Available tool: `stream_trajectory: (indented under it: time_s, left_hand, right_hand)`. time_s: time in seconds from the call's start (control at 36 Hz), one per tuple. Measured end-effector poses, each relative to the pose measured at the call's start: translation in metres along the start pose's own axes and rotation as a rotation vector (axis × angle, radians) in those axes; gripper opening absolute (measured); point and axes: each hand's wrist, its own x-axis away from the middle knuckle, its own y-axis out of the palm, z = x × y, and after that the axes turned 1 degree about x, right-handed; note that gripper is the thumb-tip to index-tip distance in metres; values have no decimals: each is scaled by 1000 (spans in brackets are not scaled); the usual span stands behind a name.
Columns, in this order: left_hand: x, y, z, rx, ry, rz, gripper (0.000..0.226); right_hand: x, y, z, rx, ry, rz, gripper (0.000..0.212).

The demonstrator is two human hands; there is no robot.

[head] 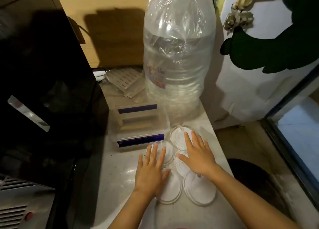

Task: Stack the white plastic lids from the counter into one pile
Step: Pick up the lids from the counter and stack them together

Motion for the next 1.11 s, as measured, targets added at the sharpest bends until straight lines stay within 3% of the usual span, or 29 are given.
stream_trajectory:
  time_s: [0.19, 0.33, 0.58, 0.75, 0.83, 1.0, 1.11]
  left_hand:
    - [-2, 2, -2, 93, 16, 18, 71]
    - [-2, -4, -8, 141, 33, 80, 72]
    - [-1, -14, -10, 252, 56, 127, 70]
    - [1, -32, -4, 420, -23, 96, 61]
    - [2, -43, -3, 627, -26, 107, 57]
    - [-3, -76, 8, 1292, -172, 78, 65]
    - [-7, -97, 10, 1718, -178, -20, 66]
  right_hand:
    - [-42, -14, -4, -182, 76, -33, 97]
    - [-59, -16, -7, -159, 84, -52, 104]
    - [-64, -19, -9, -167, 116, -35, 96]
    - [-61, -39, -3, -185, 132, 62, 93]
    - [-54, -58, -2, -194, 119, 123, 91]
    - [-23, -99, -17, -341, 0, 296, 96]
    - [3, -113, -42, -497, -132, 275, 99]
